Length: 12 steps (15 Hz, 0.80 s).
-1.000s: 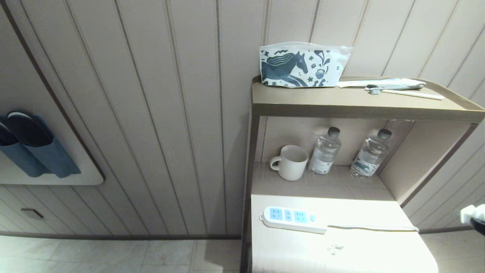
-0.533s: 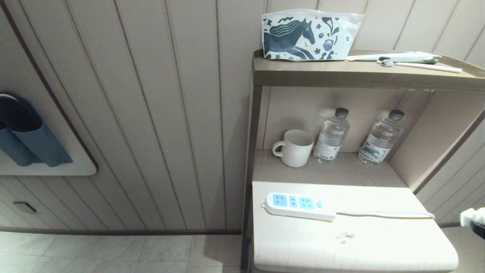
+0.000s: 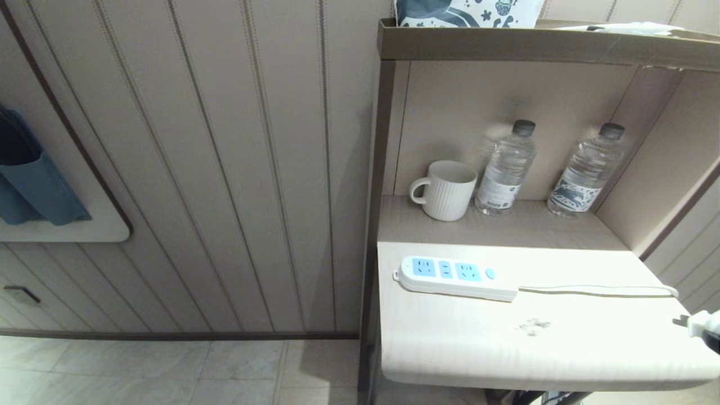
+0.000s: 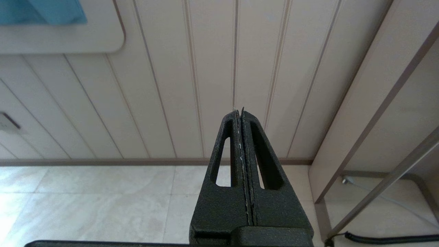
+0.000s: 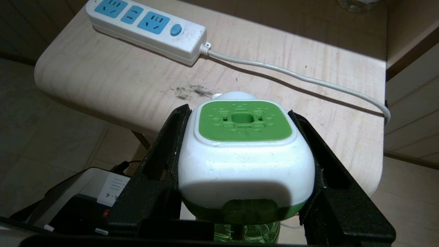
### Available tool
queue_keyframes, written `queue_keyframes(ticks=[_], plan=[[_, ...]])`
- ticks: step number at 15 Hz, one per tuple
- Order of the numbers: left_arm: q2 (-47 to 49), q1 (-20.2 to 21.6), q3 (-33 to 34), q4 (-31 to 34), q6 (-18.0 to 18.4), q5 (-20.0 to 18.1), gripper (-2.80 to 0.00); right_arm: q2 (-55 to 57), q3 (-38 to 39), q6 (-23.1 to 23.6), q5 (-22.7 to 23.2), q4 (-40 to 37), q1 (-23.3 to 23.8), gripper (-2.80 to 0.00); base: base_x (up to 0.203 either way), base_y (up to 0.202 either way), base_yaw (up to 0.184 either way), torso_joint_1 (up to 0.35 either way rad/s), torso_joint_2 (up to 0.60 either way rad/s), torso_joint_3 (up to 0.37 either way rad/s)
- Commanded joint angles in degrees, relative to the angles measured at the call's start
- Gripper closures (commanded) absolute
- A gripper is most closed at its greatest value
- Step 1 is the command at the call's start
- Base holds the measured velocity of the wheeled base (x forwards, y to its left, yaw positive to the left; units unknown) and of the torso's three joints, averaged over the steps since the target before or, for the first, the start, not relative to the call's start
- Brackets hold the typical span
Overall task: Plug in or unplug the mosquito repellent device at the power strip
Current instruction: Place the mosquito repellent liquid on the table
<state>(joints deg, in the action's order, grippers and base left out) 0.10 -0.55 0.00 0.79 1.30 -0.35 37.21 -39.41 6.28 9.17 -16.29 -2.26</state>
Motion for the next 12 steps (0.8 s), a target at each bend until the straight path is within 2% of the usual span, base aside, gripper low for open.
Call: queue_keyframes(ticks=[1,3,6,7,12], plan=[[0.1,0.0,0.0,0.0,0.0,0.0,0.00,-0.2,0.2,0.0,0.1,-0.1,0.0,0.00,0.000,0.000,0.000,-0.198,0.50,0.285],[0.1,0.0,0.0,0.0,0.0,0.0,0.00,-0.8,0.6,0.0,0.1,-0.1,0.0,0.00,0.000,0.000,0.000,-0.161,0.41,0.243],[0.1,-0.1,0.0,0.0,0.0,0.0,0.00,-1.1,1.7,-0.1,0.2,0.7,-0.1,0.00,0.000,0.000,0.000,-0.047,0.12,0.078],[0.1,0.0,0.0,0.0,0.0,0.0,0.00,-1.0,2.6,-0.3,0.2,3.0,-0.1,0.00,0.000,0.000,0.000,-0.007,0.04,0.022],[0.1,0.0,0.0,0.0,0.0,0.0,0.00,0.2,12.2,-0.3,-0.2,26.8,0.5,0.00,0.000,0.000,0.000,0.000,0.00,0.000]])
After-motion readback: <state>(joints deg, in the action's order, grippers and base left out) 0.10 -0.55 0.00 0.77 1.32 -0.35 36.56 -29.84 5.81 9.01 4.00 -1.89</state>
